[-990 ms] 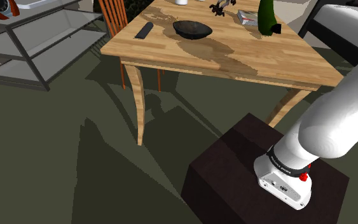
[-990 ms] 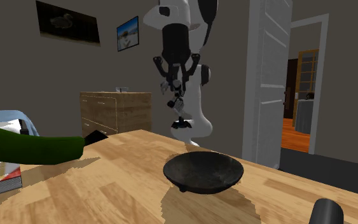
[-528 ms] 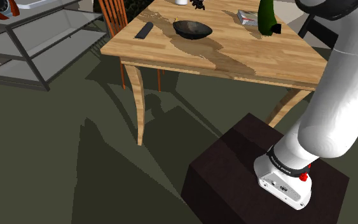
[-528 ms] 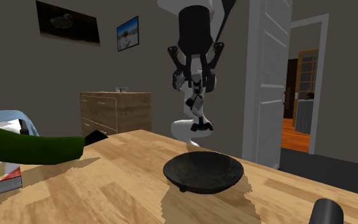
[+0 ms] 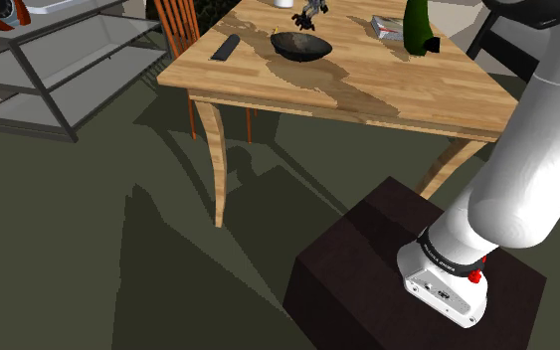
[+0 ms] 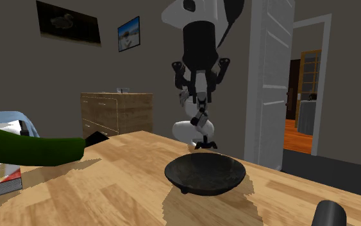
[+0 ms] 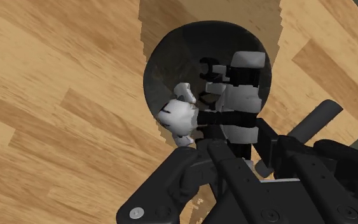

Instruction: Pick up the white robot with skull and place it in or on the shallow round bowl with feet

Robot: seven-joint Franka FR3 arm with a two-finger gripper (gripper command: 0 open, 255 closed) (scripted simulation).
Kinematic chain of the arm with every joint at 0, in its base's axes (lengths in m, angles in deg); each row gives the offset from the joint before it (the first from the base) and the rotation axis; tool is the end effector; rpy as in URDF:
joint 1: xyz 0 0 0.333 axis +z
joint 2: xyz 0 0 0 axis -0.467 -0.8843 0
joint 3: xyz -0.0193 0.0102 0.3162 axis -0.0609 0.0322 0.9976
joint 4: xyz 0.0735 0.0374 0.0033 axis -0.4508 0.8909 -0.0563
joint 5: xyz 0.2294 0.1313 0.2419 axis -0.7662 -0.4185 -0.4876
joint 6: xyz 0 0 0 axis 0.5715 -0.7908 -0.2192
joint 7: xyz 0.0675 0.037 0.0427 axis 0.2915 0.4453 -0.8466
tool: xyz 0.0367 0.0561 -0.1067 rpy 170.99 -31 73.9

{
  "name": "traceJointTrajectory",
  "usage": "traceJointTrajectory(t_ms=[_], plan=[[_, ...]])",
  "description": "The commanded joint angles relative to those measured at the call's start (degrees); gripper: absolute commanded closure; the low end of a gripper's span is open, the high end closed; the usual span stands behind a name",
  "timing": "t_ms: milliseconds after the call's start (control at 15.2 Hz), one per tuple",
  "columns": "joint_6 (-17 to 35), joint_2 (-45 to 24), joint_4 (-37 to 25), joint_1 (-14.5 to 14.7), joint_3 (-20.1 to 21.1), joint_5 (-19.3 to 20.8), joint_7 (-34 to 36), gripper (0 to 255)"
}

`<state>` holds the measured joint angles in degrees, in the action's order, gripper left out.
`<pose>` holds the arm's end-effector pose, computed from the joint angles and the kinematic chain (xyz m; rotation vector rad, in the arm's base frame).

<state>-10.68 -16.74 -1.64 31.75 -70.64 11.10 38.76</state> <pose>0.5554 -0.0745 0.6842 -3.0765 0.2584 -0.1533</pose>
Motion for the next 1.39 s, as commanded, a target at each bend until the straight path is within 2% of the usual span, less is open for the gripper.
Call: traceJointTrajectory(t_ms=[0, 660, 1122, 1188, 1320], plan=[[2.5, 1.5, 3.8, 0.5, 0.1, 0.5, 0.0, 255], [12.1, 6.1, 18.0, 1.7, 0.5, 2.0, 0.2, 255], [12.1, 6.1, 18.0, 1.7, 0.5, 2.0, 0.2, 255], [12.1, 6.1, 18.0, 1.7, 0.5, 2.0, 0.2, 0], [12.1, 6.1, 18.0, 1.7, 0.5, 2.0, 0.2, 0]])
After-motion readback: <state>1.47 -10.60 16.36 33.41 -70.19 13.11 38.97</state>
